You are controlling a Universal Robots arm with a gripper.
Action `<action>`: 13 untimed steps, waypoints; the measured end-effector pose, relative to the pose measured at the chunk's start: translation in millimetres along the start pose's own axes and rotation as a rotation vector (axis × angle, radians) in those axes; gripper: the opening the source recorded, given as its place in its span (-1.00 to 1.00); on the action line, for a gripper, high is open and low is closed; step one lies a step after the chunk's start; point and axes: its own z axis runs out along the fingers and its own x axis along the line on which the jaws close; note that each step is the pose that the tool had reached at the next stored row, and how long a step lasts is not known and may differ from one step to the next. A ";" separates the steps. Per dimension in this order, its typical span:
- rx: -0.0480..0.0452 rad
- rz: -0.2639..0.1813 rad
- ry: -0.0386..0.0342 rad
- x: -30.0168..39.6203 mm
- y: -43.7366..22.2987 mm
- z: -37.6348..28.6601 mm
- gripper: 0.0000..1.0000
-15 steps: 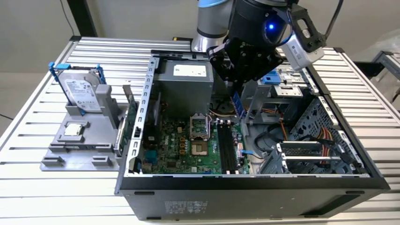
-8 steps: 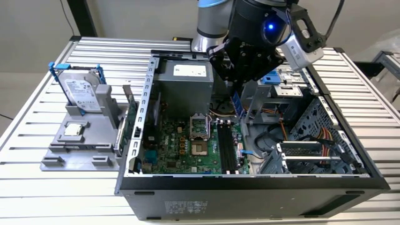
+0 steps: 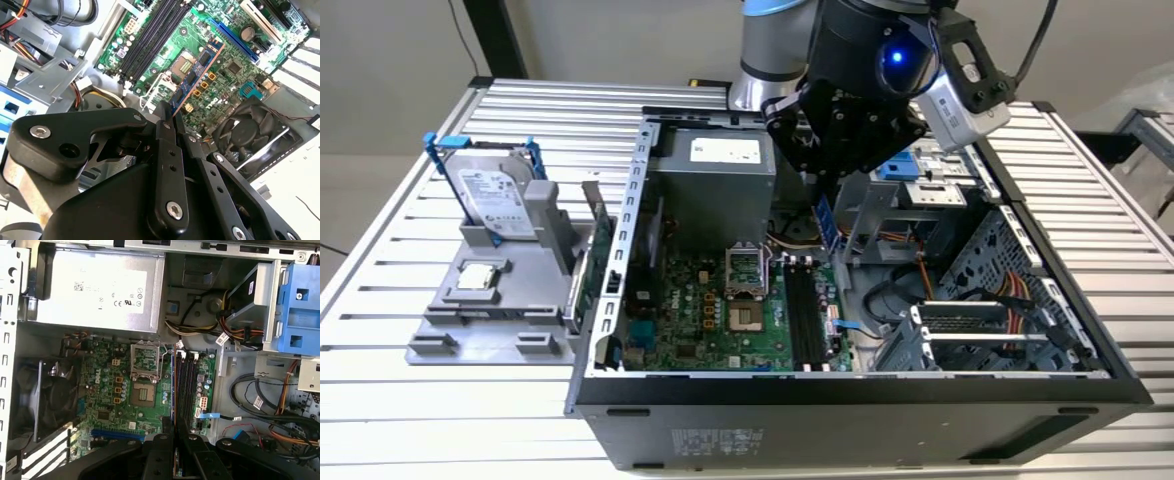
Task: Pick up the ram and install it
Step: 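Insert the ram into the slot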
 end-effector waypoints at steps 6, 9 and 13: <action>0.0001 0.000 0.0000 -0.8 0.0 0.6 -1.00; 0.0000 0.000 0.0000 -1.5 0.0 1.0 -1.00; 0.0000 0.000 0.0000 -2.9 0.1 1.5 -1.00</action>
